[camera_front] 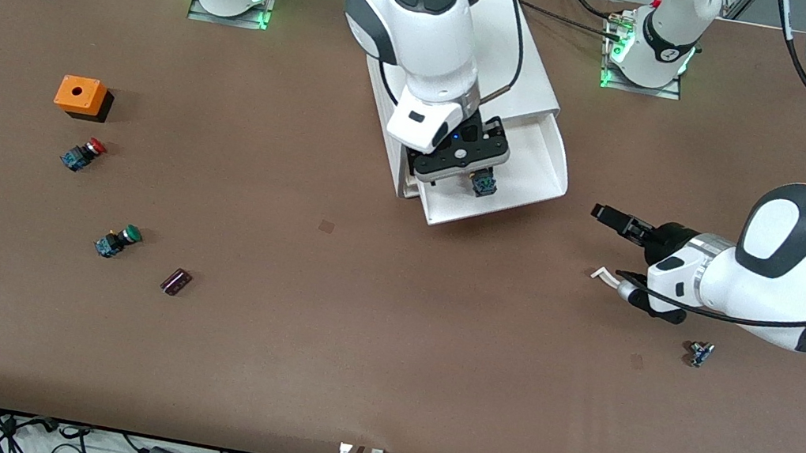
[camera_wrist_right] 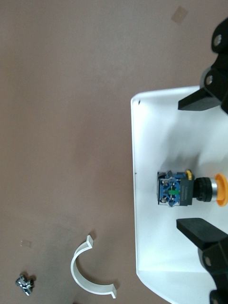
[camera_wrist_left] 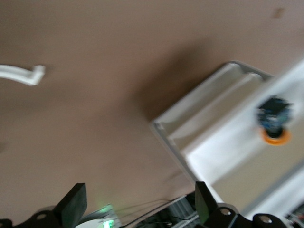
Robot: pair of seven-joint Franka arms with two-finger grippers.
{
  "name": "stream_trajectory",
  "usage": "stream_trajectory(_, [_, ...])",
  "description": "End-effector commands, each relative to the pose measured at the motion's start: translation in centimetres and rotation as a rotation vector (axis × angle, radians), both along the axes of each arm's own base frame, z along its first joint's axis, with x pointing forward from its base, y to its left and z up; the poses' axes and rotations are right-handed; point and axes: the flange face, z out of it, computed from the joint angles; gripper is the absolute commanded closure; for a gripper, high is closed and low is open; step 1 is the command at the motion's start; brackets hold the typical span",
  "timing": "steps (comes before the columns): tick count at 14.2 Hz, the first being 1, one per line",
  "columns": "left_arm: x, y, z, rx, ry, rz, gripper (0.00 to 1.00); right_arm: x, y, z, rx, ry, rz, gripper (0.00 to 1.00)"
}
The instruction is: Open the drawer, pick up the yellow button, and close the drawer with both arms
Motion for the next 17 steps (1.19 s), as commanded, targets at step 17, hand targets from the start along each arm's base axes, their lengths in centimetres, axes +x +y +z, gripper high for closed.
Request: stream_trajectory(17, [4.3,3.6,2.1,0.392,-0.246,0.088,0.00,-2.1,4.9,-6.0,-0.040,-0.041,0.058,0.22])
